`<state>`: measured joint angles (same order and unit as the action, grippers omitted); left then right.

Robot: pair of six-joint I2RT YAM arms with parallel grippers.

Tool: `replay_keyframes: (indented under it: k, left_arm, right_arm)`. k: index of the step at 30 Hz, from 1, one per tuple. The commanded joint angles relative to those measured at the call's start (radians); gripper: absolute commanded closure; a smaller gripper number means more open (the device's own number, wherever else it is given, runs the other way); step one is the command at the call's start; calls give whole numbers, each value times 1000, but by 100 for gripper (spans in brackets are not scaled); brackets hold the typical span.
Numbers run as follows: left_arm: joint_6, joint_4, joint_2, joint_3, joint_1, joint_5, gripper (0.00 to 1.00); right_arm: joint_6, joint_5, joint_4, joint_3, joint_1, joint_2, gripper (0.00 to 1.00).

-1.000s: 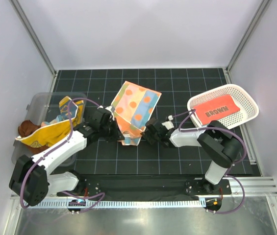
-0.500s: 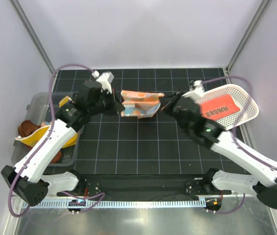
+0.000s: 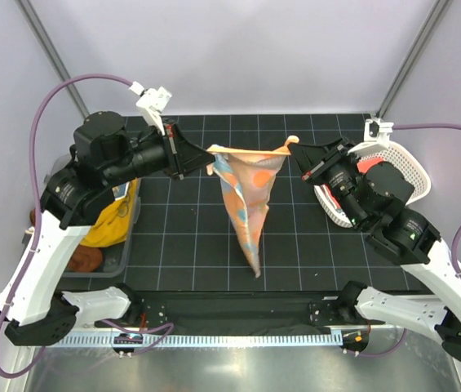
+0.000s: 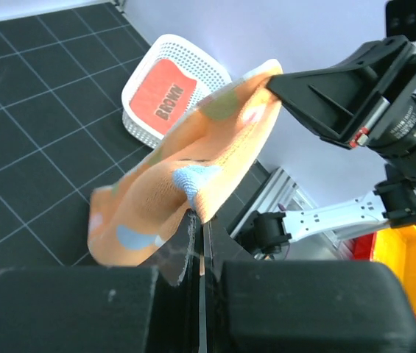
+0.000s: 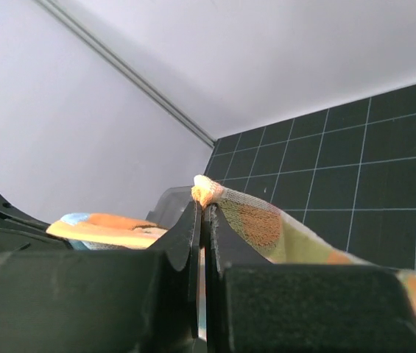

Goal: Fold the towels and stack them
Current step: Flatten out the crumpled towel

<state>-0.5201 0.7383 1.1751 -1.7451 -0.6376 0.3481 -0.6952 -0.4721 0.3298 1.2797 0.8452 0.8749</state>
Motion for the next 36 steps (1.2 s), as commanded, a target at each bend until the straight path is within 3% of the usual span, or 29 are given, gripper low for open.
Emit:
replay_keyframes:
  k: [1,6,7,9,14,19,20,24,31,36]
  left_arm:
    - [11,75,-5,-83,3,25,100]
    - [43,199,35,-116,3,162,100]
    - [49,225,41,-111,3,181,100]
    - [92,300,57,-97,3,137,100]
    - [181,311,118,-77,3,-220,100]
    - [334,158,253,-76,9,-596,100]
    - [362,113,280,-71,15,-697,100]
    - [454,-66,429,-86,94,-738,100]
    - [505,-157,786,-350,243,-494,100]
    - [604,-119,1014,-524,250,-449,100]
  right_arm:
    - [63,-22,-58,44,-6,-39,99]
    - [28,-149,17,96,-8,-57,99]
    - [-40,-239,129,134,-6,-53,99]
    - [-55,-267,158,126,-8,-54,99]
    - [-7,-358,71,44,-8,8,99]
    - [170,-467,-159,49,-43,251,99]
    - [196,-420,-187,61,-72,287,99]
    - [109,-182,-242,192,-335,516,99]
    - [-1,313,-486,338,-564,898,99]
    - [-59,438,-523,457,-620,1124,99]
